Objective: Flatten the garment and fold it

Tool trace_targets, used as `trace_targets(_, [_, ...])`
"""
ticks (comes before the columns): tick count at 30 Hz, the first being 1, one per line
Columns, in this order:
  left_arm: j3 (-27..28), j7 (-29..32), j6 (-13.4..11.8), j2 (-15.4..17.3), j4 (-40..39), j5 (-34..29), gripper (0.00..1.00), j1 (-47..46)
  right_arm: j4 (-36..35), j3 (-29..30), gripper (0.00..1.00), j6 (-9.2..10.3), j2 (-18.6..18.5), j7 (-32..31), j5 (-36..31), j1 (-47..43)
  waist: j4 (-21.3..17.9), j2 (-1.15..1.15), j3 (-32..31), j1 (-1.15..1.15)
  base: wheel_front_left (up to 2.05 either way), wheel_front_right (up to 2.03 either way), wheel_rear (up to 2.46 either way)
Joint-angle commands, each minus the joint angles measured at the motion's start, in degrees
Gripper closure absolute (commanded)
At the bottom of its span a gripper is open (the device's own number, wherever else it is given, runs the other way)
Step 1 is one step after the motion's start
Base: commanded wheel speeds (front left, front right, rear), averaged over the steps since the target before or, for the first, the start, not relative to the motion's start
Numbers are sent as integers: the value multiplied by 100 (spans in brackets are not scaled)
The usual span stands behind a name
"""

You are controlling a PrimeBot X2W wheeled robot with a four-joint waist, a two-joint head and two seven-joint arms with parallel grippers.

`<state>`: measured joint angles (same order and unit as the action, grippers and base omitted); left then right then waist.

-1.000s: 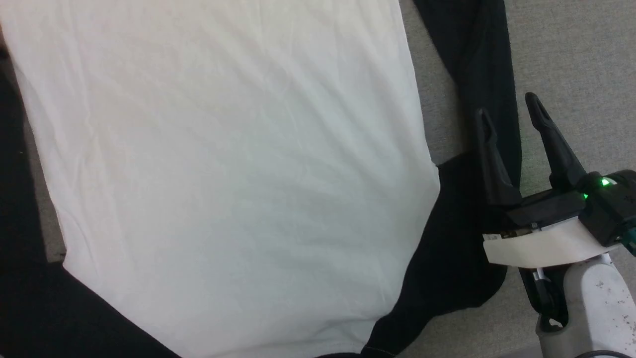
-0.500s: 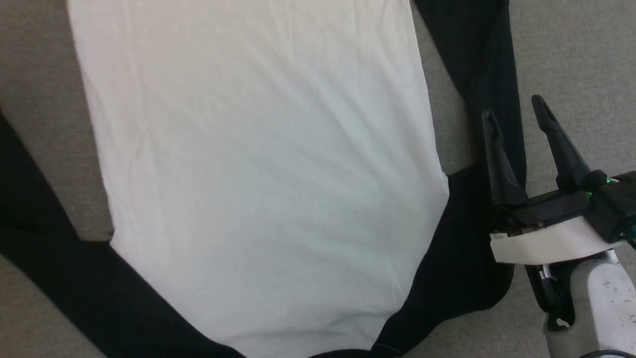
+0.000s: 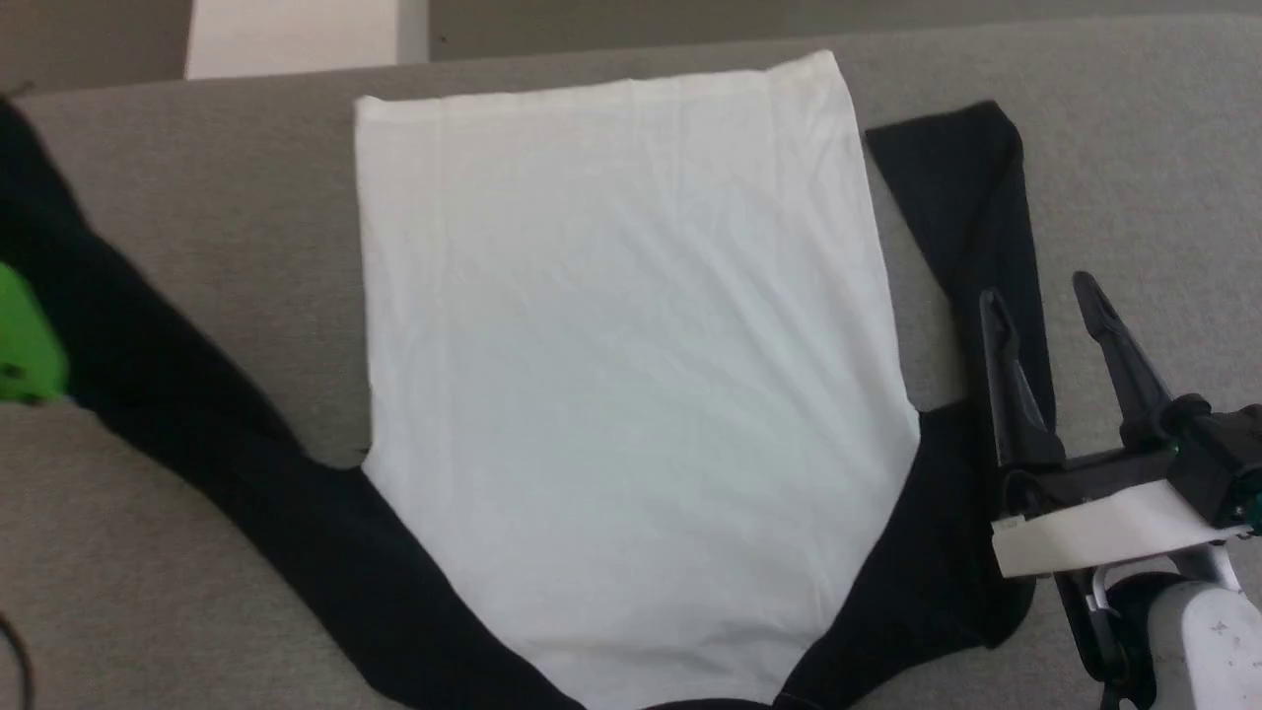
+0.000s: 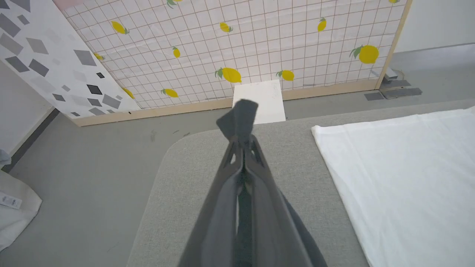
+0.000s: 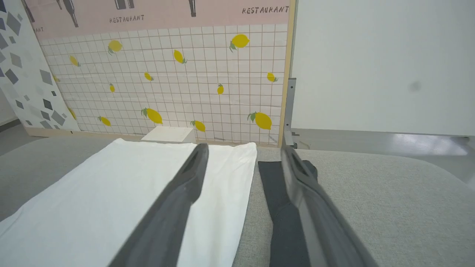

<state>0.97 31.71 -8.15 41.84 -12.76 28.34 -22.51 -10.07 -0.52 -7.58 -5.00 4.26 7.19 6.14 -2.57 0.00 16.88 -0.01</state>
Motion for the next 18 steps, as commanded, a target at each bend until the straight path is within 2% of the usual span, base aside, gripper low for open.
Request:
trace_targets(1, [-186,22,34,-160,-247,18,100,132,-73,27,0,9,25,-45,-23,-91,462,0,-497,1,0,0,0])
trace_targets(6, [-1196,141,68,-732,-1060,-193,100,131,-204,40,0,9,62,-178,-55,-234,563,0,-642,1,0,0,0])
trace_targets(10, [-2217,210,263,-1298,-1238,-394,100,-50,-270,-35,0,9,80,-255,-55,-254,533,0,-679,1,0,0,0])
trace_targets(14, [-3235,118,462,-2081,-895,-513,100,-195,-276,-49,0,9,71,-283,-42,-298,476,0,-705,1,0,0,0])
trace_targets(18, [-3968,-105,639,-2743,12,-552,100,-207,-244,-61,0,9,73,-300,-7,-334,377,0,-705,1,0,0,0])
